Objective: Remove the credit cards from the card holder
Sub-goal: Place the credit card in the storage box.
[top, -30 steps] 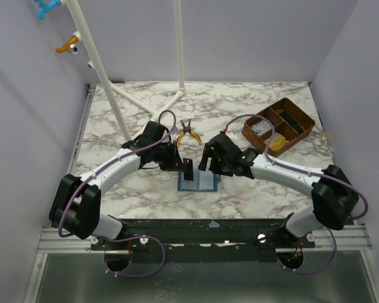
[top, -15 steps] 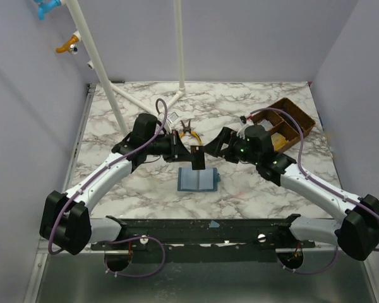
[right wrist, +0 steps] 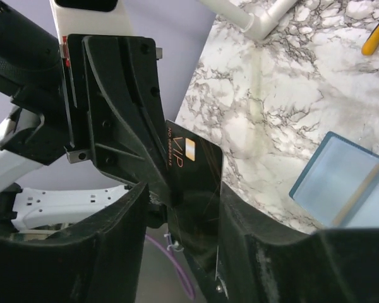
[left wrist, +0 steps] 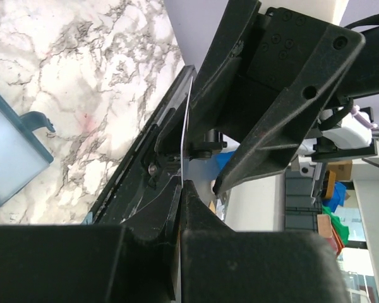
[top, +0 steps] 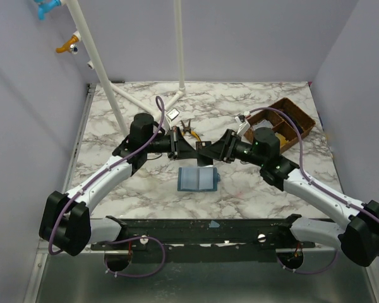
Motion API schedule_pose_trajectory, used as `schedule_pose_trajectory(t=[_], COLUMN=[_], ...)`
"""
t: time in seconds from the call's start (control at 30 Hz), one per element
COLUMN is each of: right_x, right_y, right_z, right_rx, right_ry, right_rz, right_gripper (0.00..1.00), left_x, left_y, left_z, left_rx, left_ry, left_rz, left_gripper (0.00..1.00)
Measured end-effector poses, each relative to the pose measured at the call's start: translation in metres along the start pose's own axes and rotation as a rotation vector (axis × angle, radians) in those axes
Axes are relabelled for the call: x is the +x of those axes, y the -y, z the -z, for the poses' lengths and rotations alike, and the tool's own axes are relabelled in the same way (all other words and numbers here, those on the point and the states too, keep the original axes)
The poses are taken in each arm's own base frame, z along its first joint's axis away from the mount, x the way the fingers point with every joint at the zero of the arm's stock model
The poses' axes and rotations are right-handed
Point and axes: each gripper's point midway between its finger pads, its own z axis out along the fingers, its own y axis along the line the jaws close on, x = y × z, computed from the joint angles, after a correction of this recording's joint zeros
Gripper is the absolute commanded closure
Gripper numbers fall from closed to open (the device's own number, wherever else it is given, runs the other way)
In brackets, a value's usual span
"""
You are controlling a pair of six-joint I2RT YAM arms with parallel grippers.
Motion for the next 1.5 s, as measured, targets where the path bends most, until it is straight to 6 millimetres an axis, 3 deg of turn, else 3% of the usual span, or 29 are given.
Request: schedule_pose_trajectory(t=[0.17, 0.23, 0.27, 0.37, 0.53, 0.6, 0.67, 0.7, 0.9, 1.07, 1.2, 1.37, 1.5], right_x=[-0.001, -0.001, -0.001, -0.003, -0.004, -0.004, -0.005, -0.006, -0.014, -0.047, -0.087, -0.143, -0.17], right_y=[0.001, 0.003, 0.002, -0.004, -0.005, -0.004, -0.002, 0.0, 0.022, 0.041, 0.077, 0.155, 0.21], right_z=[0.004, 0.005, 0.005, 0.006, 0.006, 0.006, 0.006, 0.005, 0.005, 0.004, 0.01, 0.041, 0.073], right_rx=[-0.008, -0.004, -0.009, -0.032, -0.035, -0.032, -0.021, -0.015, 0.114, 0.27, 0.431, 0.679, 0.851], right_ry=[0.008, 0.009, 0.009, 0.014, 0.016, 0.018, 0.026, 0.028, 0.069, 0.15, 0.233, 0.338, 0.39], right_rz=[-0.021, -0.031, -0.037, -0.041, -0.042, -0.043, -0.044, -0.043, -0.046, -0.036, -0.054, -0.126, -0.176], right_gripper=[0.83, 0.97, 0.99, 0.99, 0.99, 0.99, 0.99, 0.99, 0.99, 0.99, 0.99, 0.99, 0.99], left_x=[0.001, 0.001, 0.001, 0.001, 0.004, 0.005, 0.007, 0.007, 0.0, -0.002, 0.0, -0.001, -0.002], left_y=[0.005, 0.006, 0.006, 0.004, 0.004, 0.004, 0.002, 0.0, -0.017, -0.037, -0.049, -0.049, -0.048], left_z=[0.0, 0.0, 0.001, 0.002, 0.004, 0.006, 0.009, 0.01, 0.02, 0.028, 0.033, 0.038, 0.04], left_rx=[0.03, 0.036, 0.036, 0.033, 0.026, 0.015, -0.011, -0.03, -0.193, -0.321, -0.383, -0.422, -0.43], left_ry=[-0.004, -0.006, -0.005, -0.003, -0.003, 0.001, 0.009, 0.015, 0.071, 0.091, 0.086, 0.08, 0.079], left_rz=[0.003, 0.003, 0.003, 0.013, 0.007, -0.002, -0.014, -0.021, -0.062, -0.083, -0.088, -0.113, -0.131], left_gripper=[1.0, 0.93, 0.87, 0.63, 0.39, 0.25, 0.05, 0.01, 0.01, 0.01, 0.01, 0.01, 0.01])
